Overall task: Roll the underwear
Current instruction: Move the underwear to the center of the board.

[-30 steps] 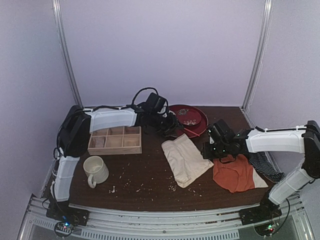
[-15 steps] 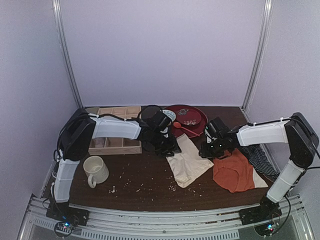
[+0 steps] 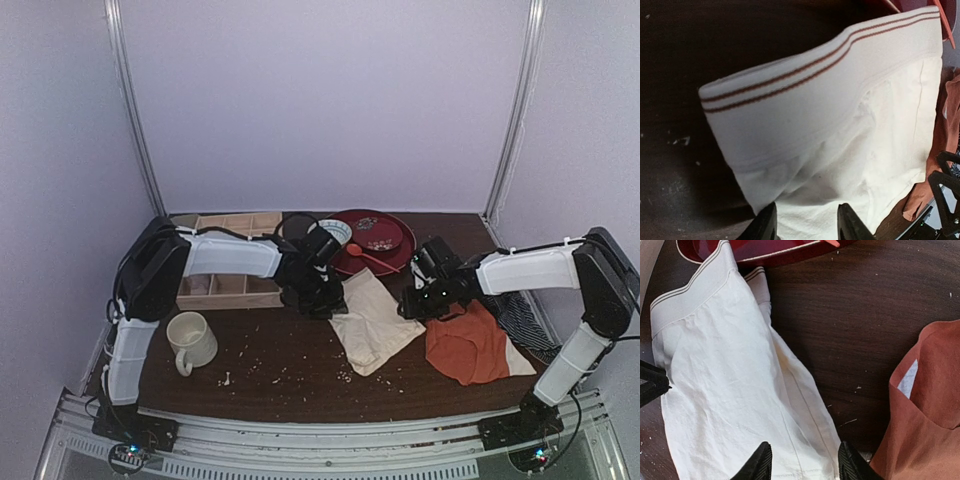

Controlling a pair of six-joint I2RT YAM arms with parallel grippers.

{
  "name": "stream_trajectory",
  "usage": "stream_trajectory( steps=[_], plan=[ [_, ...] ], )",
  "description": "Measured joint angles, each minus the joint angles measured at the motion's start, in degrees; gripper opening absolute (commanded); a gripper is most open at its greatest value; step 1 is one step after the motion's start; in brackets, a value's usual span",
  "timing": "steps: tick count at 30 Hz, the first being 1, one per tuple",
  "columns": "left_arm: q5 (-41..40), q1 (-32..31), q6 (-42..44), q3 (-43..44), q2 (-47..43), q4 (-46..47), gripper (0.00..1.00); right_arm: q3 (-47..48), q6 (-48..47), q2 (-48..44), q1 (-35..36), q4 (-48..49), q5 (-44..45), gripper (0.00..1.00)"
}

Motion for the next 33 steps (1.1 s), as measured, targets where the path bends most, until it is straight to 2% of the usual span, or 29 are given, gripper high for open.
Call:
stream_trajectory(
  steps=[7, 11, 15, 22, 28, 33],
  plan=[
    [-0.66, -0.17, -1.2, -6.05, -7.26, 0.87, 0.57, -0.2, -0.66, -1.18, 0.0, -0.2, 0.37, 0.41],
    [0.52, -0.52, -4.17, -6.32, -9.51, 7.3, 0.56, -0.2, -0.83, -1.18, 0.0, -0.17, 0.35, 0.41],
    [1.07, -1.38, -8.52, -8.94, -8.41, 15.45, 0.56, -0.2, -1.22, -1.66, 0.0, -0.28, 0.35, 0.41],
    [2.75, -2.62, -13.4, -10.23, -1.66, 21.9, 0.54, -0.98, -1.33, -5.81, 0.0, -1.07, 0.48, 0.42],
    [4.37, -2.84, -12.39, -9.97, -1.84, 19.37, 0.53, -1.4, -1.27, -8.17, 0.0, -2.23, 0.44, 0.42],
    [6.6, -3.02, -3.98, -8.52, -2.91, 10.19, 0.54, -1.51, -0.96, -9.7, 0.0, -3.23, 0.24, 0.42]
  ],
)
